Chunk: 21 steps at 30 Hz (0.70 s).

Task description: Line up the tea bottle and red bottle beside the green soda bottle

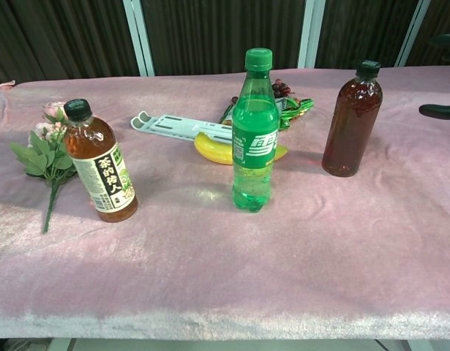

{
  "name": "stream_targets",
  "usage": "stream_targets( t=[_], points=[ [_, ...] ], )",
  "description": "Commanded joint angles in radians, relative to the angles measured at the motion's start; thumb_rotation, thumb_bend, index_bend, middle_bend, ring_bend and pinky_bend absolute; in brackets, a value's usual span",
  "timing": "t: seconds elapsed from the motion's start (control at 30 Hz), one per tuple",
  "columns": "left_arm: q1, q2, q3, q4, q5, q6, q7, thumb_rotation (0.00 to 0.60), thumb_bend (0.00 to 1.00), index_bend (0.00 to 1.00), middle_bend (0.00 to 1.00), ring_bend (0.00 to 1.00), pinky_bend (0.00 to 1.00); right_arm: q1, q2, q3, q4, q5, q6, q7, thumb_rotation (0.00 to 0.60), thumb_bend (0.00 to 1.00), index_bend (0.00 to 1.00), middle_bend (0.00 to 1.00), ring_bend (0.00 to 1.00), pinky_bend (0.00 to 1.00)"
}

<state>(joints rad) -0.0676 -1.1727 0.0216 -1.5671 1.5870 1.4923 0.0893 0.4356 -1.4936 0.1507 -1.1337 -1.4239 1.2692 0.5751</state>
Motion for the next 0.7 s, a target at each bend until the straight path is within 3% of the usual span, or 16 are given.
stream_targets(
  t=[0.03,0.2,0.3,0.53,0.7],
  points=[
    [-0.001,0.0,-0.001,0.0,-0.002,-0.002,-0.001,0.6,0.39,0.0,0.08,0.0,0.0,0.027,-0.026,0.0,0.051,0.014,-0.062,0.032,0.6,0.27,0.0,0.0,0.0,0.13],
    [-0.007,0.001,-0.004,-0.001,-0.014,-0.017,-0.002,0.6,0.39,0.0,0.08,0.0,0.0,0.088,-0.105,-0.018,0.168,0.008,-0.216,0.215,0.6,0.27,0.0,0.0,0.0,0.13],
    [-0.009,0.0,-0.005,-0.003,-0.02,-0.021,0.0,0.6,0.39,0.0,0.08,0.0,0.0,0.114,-0.15,-0.02,0.238,-0.012,-0.24,0.291,0.6,0.27,0.0,0.0,0.0,0.14],
    [-0.011,0.002,-0.007,-0.004,-0.026,-0.026,-0.002,0.6,0.39,0.0,0.08,0.0,0.0,0.157,-0.185,-0.022,0.293,-0.04,-0.278,0.447,0.6,0.27,0.01,0.0,0.0,0.16],
    [-0.013,0.004,-0.004,-0.003,-0.023,-0.029,-0.004,0.6,0.39,0.0,0.08,0.0,0.0,0.182,-0.201,-0.029,0.311,-0.055,-0.301,0.516,0.6,0.27,0.14,0.09,0.04,0.22]
  ],
)
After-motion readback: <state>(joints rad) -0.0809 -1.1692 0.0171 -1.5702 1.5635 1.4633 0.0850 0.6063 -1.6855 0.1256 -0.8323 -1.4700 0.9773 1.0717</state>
